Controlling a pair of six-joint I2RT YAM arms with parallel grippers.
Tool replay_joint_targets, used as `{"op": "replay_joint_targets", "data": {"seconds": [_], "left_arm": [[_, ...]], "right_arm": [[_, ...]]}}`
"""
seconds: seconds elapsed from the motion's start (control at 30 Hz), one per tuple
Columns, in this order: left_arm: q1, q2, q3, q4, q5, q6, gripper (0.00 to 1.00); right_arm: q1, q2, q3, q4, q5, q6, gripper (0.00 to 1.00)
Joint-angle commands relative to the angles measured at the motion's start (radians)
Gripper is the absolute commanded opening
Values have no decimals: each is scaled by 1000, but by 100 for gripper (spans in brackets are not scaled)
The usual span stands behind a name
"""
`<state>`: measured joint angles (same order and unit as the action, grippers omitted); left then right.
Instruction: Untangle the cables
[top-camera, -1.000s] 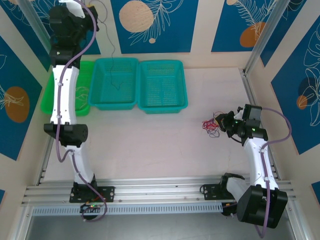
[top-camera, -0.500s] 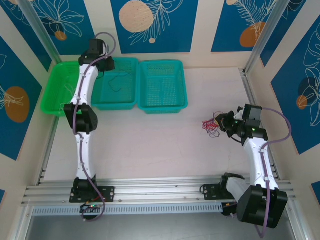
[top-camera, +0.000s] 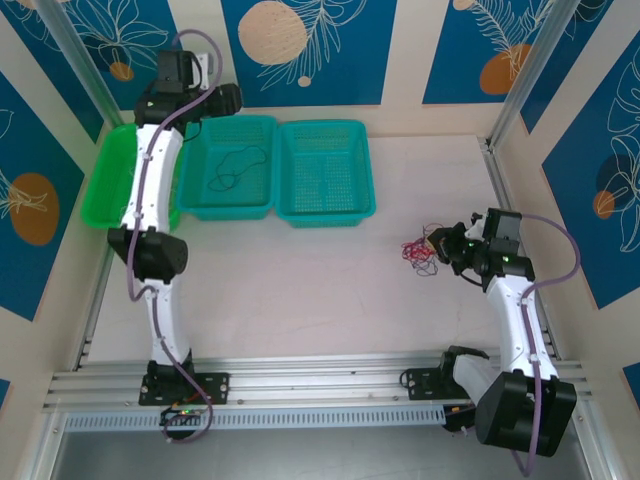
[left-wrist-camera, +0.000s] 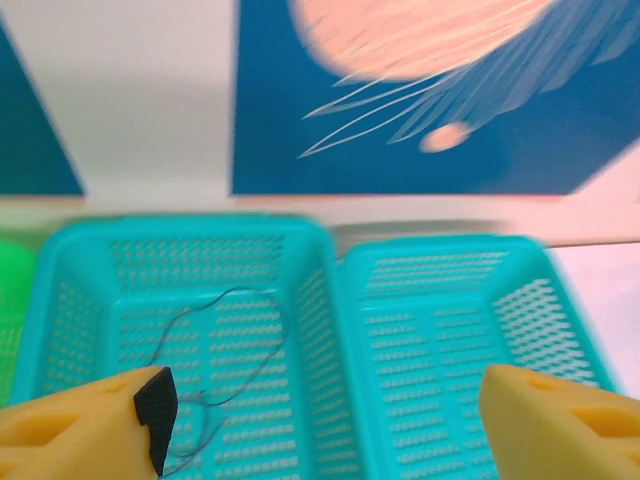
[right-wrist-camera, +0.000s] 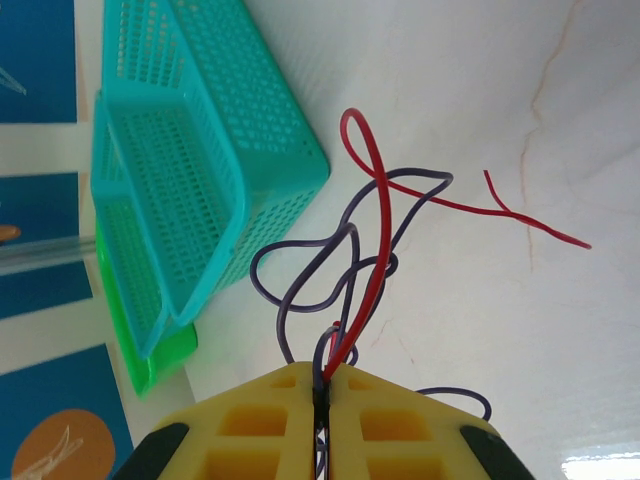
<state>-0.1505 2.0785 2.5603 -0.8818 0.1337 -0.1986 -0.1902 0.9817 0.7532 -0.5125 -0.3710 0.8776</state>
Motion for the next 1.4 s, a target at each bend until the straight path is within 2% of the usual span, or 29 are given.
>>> {"op": "replay_joint_targets", "data": {"seconds": [0.0, 0.1, 0.17, 0.3, 0.5, 0.63, 0.7, 0.77, 0.9, 1.0, 1.2, 1.37], "left_arm": [[-53, -191, -195, 110, 106, 35, 79], [-80, -401, -513, 323, 125, 20, 79], [-111, -501, -651, 435, 114, 0, 79], [-177, -621, -814, 509, 179, -30, 80], [-349, -795, -1290, 985, 399, -142, 80], [-444, -807, -1501, 1220, 439, -239, 78], [-513, -792, -1558, 1248, 488, -176, 78], [-580, -786, -1580, 1173, 491, -41, 78], [-693, -779, -1631, 1106, 436, 245, 76], [-738, -765, -1686, 1196, 391, 367, 76], [-744, -664, -1731, 1378, 308, 465, 78], [-743, -592, -1718, 1487, 300, 483, 78]], "right_arm": [[25, -11, 19, 11, -68, -50, 0], [45, -11, 22, 5, -80, -72, 0], [65, -10, 29, 10, -98, -81, 0], [111, -6, 65, 10, -128, -81, 0], [142, 4, 33, 128, -235, 43, 0], [161, 33, 33, 180, -290, 81, 0], [168, 48, 21, 257, -341, 113, 0], [174, 61, 21, 302, -371, 120, 0], [190, 69, 49, 296, -365, 86, 0], [205, 73, 61, 298, -369, 79, 0], [244, 83, 104, 274, -391, 47, 0], [259, 100, 149, 237, -432, 32, 0]]}}
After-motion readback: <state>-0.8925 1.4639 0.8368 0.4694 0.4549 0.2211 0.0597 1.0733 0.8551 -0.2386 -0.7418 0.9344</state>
